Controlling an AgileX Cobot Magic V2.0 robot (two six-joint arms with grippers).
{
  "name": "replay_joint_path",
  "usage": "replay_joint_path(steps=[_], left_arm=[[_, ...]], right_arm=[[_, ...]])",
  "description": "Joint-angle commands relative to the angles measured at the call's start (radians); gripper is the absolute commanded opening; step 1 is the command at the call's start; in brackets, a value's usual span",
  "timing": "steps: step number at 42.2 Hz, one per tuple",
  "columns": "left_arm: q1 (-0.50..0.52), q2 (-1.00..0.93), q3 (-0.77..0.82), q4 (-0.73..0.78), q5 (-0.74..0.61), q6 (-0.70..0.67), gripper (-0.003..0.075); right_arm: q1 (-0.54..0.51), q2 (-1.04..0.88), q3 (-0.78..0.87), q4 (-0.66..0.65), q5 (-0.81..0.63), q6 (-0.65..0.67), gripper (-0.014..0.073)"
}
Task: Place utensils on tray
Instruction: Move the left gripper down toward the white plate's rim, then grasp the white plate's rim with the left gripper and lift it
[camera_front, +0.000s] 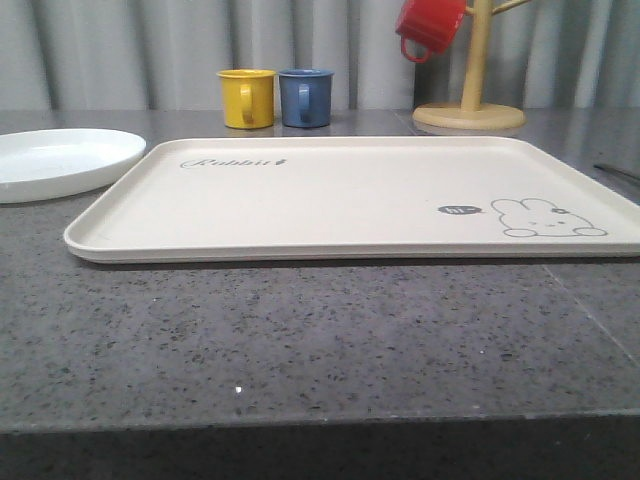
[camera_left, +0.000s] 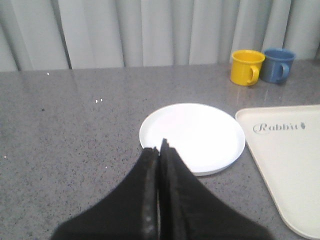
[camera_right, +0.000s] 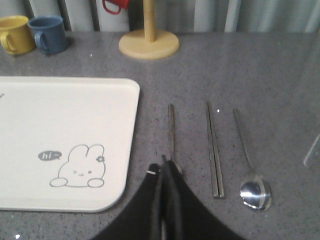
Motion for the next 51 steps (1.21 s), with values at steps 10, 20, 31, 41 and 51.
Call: replay_joint_path(steps=[10,20,31,41,51], left_arm=[[-0.007,0.080,-0.003,-0.034,-0.057,0.001,-0.0020],[-0.007,0.139,-0.003,-0.027,-0.031,0.001,0.0271],[-0.007,0.222,-0.011,-0.012,-0.010,0.001,0.0455],[-0.007,0.408,-0.076,0.068,0.026,0.001,0.0455],[0.024,0.666,-0.217,0.049,0.138,0.001,0.0455]], right_arm=[[-0.006,0.084,-0.010,-0.013,-0.016,-0.002,-0.0057],[-0.006,0.119,-0.013,-0.019,-0.009,-0.006,0.0391],[-0.006,0.123,-0.013,-0.019,-0.012,-0.006,0.0499],[-0.006,0.123,-0.013,-0.019,-0.012,-0.006,0.0499],[-0.006,0.123,-0.013,-0.019,-0.012,-0.006,0.0499]])
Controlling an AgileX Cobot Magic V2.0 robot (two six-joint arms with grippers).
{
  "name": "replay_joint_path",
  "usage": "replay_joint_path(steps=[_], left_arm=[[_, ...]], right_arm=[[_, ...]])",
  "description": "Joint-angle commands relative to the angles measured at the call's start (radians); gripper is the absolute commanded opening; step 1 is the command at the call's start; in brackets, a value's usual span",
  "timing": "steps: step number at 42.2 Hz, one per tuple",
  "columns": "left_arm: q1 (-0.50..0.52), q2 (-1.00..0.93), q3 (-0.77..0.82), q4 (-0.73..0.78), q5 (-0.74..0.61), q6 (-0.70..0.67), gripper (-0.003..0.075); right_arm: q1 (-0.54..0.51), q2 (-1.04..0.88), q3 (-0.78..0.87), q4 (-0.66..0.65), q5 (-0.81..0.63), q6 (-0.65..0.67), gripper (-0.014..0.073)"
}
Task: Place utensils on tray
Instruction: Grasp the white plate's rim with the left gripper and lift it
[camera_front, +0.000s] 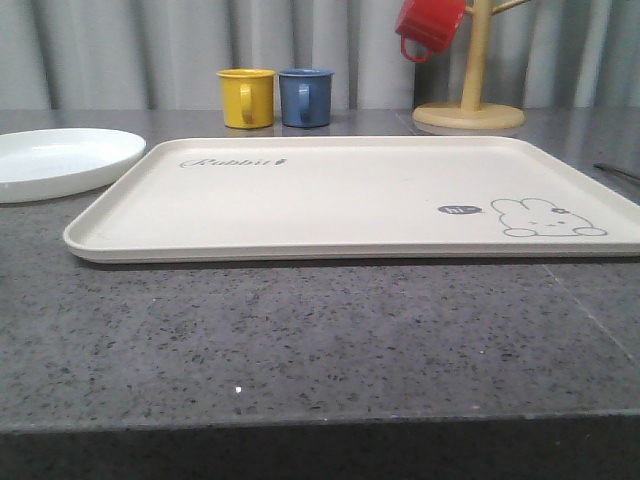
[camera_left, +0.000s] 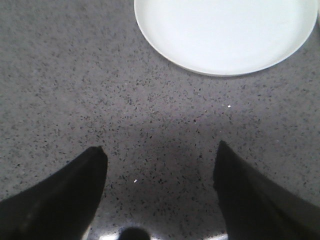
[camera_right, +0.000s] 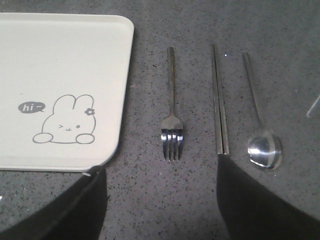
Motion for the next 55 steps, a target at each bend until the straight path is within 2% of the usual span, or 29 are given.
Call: replay_joint_path(steps=[1,7,14,19,31,41,45,55], left_arm=[[0.029,0.087,-0.094,-0.017,-0.019,0.000,0.0455],[0.109,0.220,-0.184,-0.129,-0.008,0.078,0.0455],[0.216,0.341,-0.263,-0.417,0.000,0.289,0.0455],[0.263,0.421,-0.314,-0.579,-0.009,0.373,0.0455],[0.270,0.604,-0.413,-0.698,-0.051,0.392,0.0435],[0.268,0.703,-0.452,-0.739,-0.055,0.392,0.0383],[0.268,0.716,-0.453,-0.741,-0.051,0.392,0.0335],[0.268,0.718,-0.453,-0.741,-0.049,0.392,0.0094]], right_arm=[[-0.006,0.009,-0.028,-0.013,-0.066,-0.005,0.0499],[-0.006,0.009,-0.028,-0.013,-0.066,-0.005,0.0499],[-0.006,0.009,-0.028,-0.013,-0.066,-0.005,0.0499],[-0.006,0.009,-0.028,-0.013,-0.066,-0.005,0.0499],[-0.006,0.009,-0.028,-0.013,-0.066,-0.005,0.0499],[-0.006,0.009,-0.028,-0.013,-0.066,-0.005,0.0499],[-0.006,0.009,-0.028,-0.013,-0.066,-0.005,0.0499],[-0.006,0.009,-0.028,-0.013,-0.066,-0.005,0.0499]])
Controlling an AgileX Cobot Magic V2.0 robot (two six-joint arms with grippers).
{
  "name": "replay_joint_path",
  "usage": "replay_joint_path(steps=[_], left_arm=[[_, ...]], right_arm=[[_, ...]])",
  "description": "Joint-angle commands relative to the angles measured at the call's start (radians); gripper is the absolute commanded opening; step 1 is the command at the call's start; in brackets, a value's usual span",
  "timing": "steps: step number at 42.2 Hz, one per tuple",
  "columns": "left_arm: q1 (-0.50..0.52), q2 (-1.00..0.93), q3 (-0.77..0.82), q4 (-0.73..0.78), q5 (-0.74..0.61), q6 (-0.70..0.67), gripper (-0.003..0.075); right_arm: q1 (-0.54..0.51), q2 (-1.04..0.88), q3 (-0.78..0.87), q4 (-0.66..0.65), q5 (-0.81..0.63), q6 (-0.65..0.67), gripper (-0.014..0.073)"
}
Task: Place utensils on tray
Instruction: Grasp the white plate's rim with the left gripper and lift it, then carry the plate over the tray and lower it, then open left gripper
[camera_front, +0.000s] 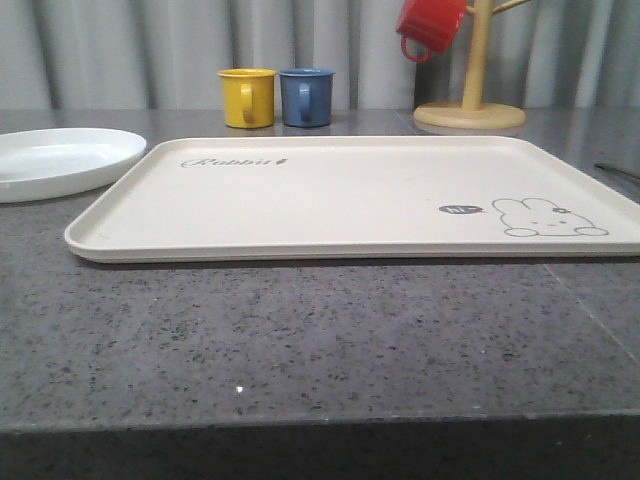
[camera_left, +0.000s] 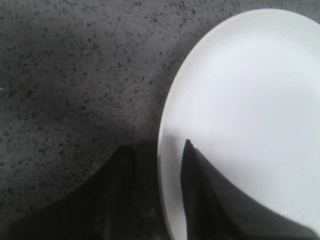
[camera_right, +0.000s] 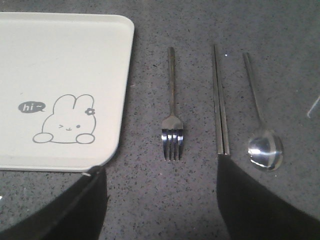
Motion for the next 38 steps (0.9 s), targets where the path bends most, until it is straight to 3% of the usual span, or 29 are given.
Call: replay_joint_path(steps=[1,6,21,38], left_arm=[[-0.001,-0.039,-0.026,-0.040,-0.008,0.005,0.0066],[-0.001,-0.054,-0.032,-0.040,0.004,0.005,-0.0021],[-0.028,-0.151,-0.147,-0.122,0.092,0.007,-0.0020],[-0.293,-0.154,-0.160,-0.122,0.119,0.008,-0.0020]], right_arm=[[-0.006,0.009,-0.028,-0.013,-0.066,-0.003,0.0499],[-0.006,0.009,-0.028,-0.013,-0.066,-0.003,0.0499],[-0.006,0.009,-0.028,-0.013,-0.066,-0.003,0.0499],[-0.006,0.009,-0.028,-0.013,-0.066,-0.003,0.0499]])
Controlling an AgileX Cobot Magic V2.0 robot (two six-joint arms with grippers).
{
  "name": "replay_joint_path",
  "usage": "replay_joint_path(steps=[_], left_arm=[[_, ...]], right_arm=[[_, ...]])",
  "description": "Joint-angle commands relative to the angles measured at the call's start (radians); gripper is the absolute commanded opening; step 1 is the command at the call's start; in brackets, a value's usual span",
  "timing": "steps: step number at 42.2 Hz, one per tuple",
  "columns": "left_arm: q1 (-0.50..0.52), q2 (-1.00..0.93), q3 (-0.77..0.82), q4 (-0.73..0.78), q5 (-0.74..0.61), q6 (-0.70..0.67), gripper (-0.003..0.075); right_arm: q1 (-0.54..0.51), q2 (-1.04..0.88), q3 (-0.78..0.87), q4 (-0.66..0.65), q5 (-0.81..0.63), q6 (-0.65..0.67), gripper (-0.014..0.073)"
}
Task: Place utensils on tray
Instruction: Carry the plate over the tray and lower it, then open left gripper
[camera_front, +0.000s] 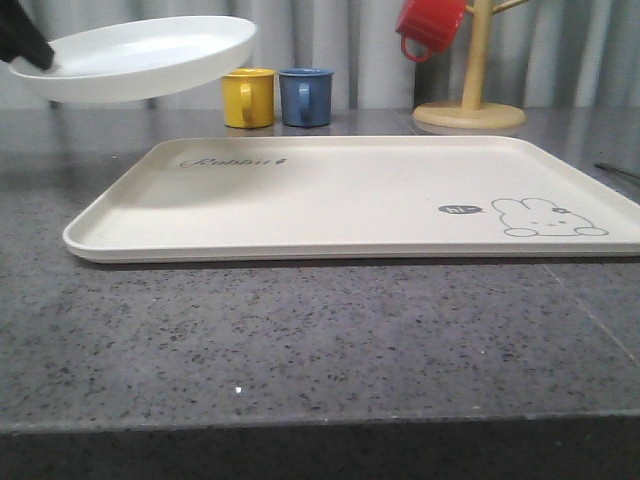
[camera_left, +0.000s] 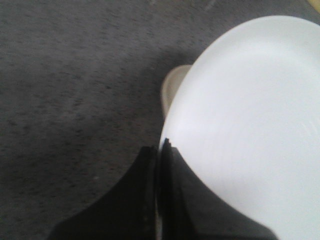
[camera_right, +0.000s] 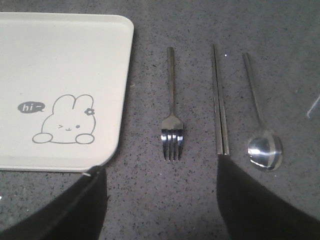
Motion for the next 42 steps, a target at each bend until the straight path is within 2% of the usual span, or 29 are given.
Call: replay_joint_path(steps=[1,10,17,35,39,42], left_arm=[[-0.065,-0.044,-0.035,-0.048,-0.022,0.000,-0.0020],[-0.195,-0.044,-0.035,0.017,-0.061,0.000,-0.0020],[-0.248,-0.023,-0.035,0.037,-0.071,0.000,-0.0020],[-0.263,0.113,-0.037,0.058,-0.082,0.000,-0.0017],[-0.263,0.122,-0.037,0.061,-0.078,0.000,0.0045],[-0.263,0.126,-0.037,0.061,-0.071,0.000,0.0156]], right_arm=[[-0.006,0.009,-0.028,-0.013,-0.066,-0.003,0.0499],[-0.006,0.009,-0.028,-0.013,-0.066,-0.003,0.0499],[-0.006,0.009,-0.028,-0.013,-0.066,-0.003,0.0499],[-0.006,0.009,-0.028,-0.013,-0.066,-0.003,0.0499],[-0.006,0.009,-0.028,-0.013,-0.066,-0.003,0.0499],[-0.006,0.009,-0.028,-0.013,-0.066,-0.003,0.0499]])
